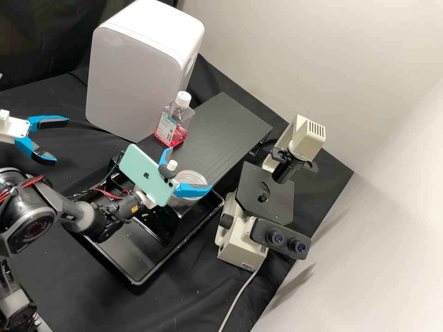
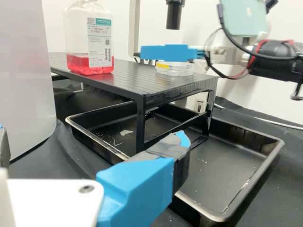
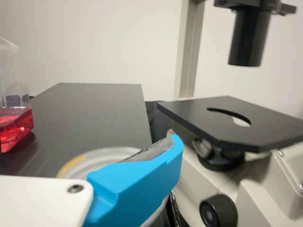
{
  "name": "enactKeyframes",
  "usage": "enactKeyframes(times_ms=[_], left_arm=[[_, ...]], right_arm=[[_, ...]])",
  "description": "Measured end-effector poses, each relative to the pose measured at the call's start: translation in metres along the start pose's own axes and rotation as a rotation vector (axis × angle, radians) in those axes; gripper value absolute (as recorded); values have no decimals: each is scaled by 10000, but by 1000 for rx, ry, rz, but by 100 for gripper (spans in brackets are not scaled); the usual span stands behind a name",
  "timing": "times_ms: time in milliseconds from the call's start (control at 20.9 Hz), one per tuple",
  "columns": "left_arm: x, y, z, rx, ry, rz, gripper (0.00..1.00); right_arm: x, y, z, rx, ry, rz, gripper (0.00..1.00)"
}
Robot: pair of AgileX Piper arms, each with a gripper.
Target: Remove the lid from the petri dish
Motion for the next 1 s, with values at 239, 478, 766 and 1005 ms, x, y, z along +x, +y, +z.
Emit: enactKeyframes(times_ms=[239, 478, 766, 1005], left_arm=[[1, -4, -2, -1, 1, -2, 100], [5, -16, -7, -4, 2, -8, 100], [11, -16, -5, -3, 0, -8, 100], [11, -18, -6, -4, 0, -9, 100]], right_arm=[[-155, -9, 148, 3, -23, 0, 100], [-185, 41, 228, 5, -55, 20, 100], [-139, 3, 281, 8, -73, 7, 100], [-30, 15, 272, 19, -71, 25, 100]])
